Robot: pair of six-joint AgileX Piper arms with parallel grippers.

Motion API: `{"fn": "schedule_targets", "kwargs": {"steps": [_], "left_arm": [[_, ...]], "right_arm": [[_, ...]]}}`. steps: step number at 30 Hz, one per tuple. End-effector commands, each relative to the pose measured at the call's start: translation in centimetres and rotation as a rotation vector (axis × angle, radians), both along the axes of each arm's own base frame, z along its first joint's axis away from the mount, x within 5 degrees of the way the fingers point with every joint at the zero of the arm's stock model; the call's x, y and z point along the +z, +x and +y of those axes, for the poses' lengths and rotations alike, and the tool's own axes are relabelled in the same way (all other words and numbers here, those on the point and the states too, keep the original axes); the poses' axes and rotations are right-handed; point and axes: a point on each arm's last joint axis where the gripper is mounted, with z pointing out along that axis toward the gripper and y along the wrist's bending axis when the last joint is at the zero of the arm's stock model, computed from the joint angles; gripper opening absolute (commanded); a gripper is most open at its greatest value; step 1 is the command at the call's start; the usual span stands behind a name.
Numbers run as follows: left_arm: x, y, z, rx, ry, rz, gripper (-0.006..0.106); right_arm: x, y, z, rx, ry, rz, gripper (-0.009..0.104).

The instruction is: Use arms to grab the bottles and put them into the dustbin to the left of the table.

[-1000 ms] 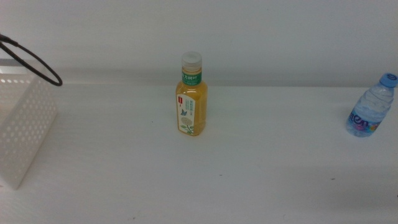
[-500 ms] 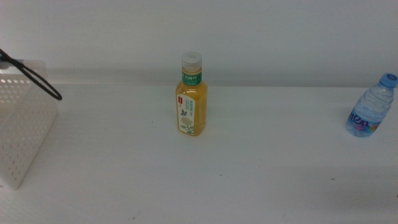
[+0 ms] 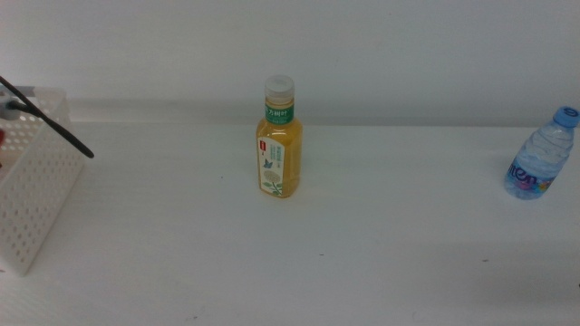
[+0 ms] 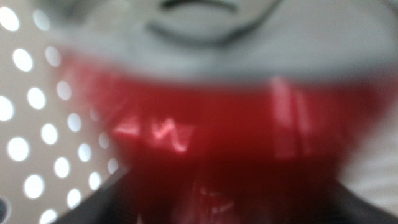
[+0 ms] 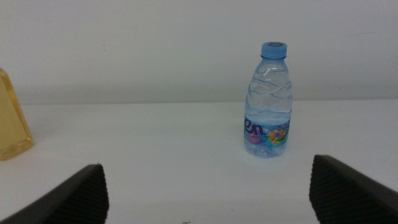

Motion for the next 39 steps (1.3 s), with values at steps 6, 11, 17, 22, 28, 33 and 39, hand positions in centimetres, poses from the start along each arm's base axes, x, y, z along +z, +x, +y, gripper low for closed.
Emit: {"fn": "schedule_targets", "kwargs": {"steps": [6, 11, 17, 22, 28, 33, 39], "left_arm": [[2.3, -0.5, -1.0, 0.019, 0.019, -0.019, 0.094], [7.1, -1.4, -3.6, 0.021, 0.106, -0.105, 0.094], [14.8, -4.3, -8.6, 0.073, 0.025, -0.368, 0.094], [19.9, -7.8, -12.4, 0.016, -0.074, -0.539, 0.094], [22.8, -12.0, -16.6, -0.047, -0.237, -0.569, 0.094], [22.3, -14.2, -21.2, -0.204, -0.252, -0.640, 0.094], [19.2, -18.4, -24.3, -0.244, -0.241, -0.737, 0.094]], "right_arm": [[-1.2, -0.1, 0.0, -0.005, -0.016, -0.004, 0.085], [-1.2, -0.1, 0.0, -0.005, -0.016, -0.004, 0.085], [-1.2, -0.1, 0.0, -0.005, -0.016, -0.004, 0.085], [-1.2, -0.1, 0.0, -0.005, -0.016, -0.004, 0.085], [-1.2, -0.1, 0.0, -0.005, -0.016, -0.004, 0.085], [-1.2, -0.1, 0.0, -0.005, -0.016, -0.004, 0.085], [-1.2, -0.1, 0.0, -0.005, -0.016, -0.004, 0.085]]}}
